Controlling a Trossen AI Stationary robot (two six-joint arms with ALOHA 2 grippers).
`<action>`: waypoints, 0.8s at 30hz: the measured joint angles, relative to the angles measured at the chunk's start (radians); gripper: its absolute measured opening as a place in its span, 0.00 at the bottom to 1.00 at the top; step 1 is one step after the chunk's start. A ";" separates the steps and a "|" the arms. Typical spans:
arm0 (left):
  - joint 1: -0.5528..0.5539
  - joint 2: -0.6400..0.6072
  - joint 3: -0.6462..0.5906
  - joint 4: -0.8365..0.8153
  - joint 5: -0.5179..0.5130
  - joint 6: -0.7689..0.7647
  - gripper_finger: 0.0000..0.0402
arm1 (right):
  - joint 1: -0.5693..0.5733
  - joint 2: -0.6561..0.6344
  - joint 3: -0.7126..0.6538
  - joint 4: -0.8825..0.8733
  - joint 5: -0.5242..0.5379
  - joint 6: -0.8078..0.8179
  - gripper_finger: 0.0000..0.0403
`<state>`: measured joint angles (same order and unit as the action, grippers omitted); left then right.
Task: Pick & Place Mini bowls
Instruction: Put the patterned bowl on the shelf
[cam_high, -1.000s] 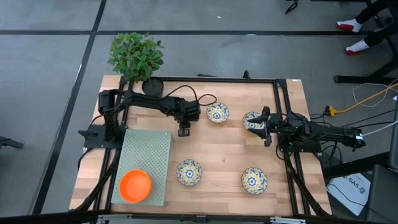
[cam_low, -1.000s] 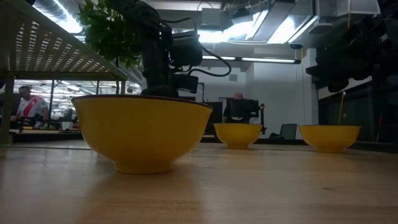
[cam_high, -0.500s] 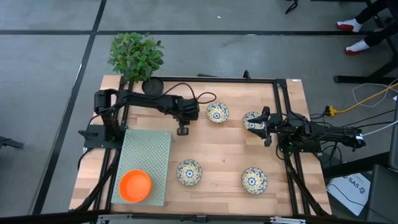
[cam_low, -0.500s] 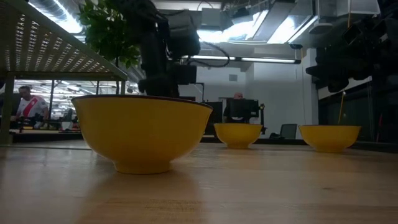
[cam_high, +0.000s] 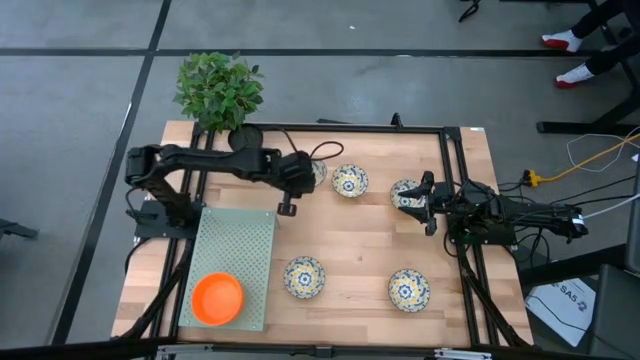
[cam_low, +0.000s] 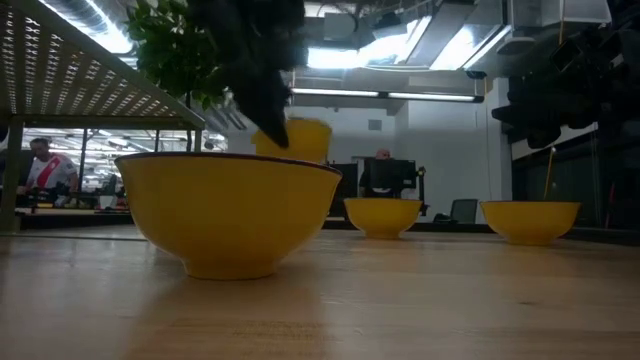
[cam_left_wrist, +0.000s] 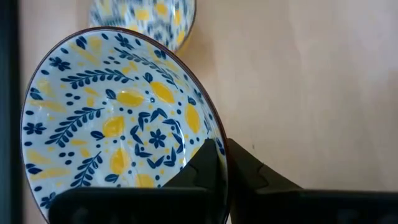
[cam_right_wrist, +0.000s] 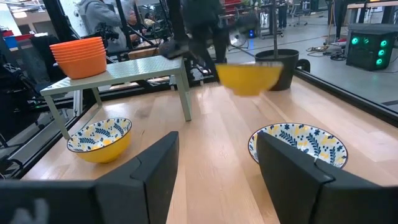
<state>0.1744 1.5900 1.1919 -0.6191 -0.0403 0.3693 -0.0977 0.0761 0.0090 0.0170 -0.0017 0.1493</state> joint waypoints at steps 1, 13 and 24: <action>-0.008 -0.019 0.001 -0.005 -0.002 0.013 0.02 | 0.000 0.000 0.000 0.000 0.000 0.000 0.53; -0.165 -0.199 0.001 -0.173 -0.002 0.071 0.02 | 0.000 0.000 0.000 0.000 0.000 0.000 0.53; -0.357 -0.336 0.002 -0.358 -0.067 0.059 0.02 | 0.000 0.000 0.000 0.000 0.000 0.000 0.53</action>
<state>-0.1826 1.2540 1.1938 -0.9768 -0.1076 0.4281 -0.0977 0.0761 0.0090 0.0170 -0.0017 0.1493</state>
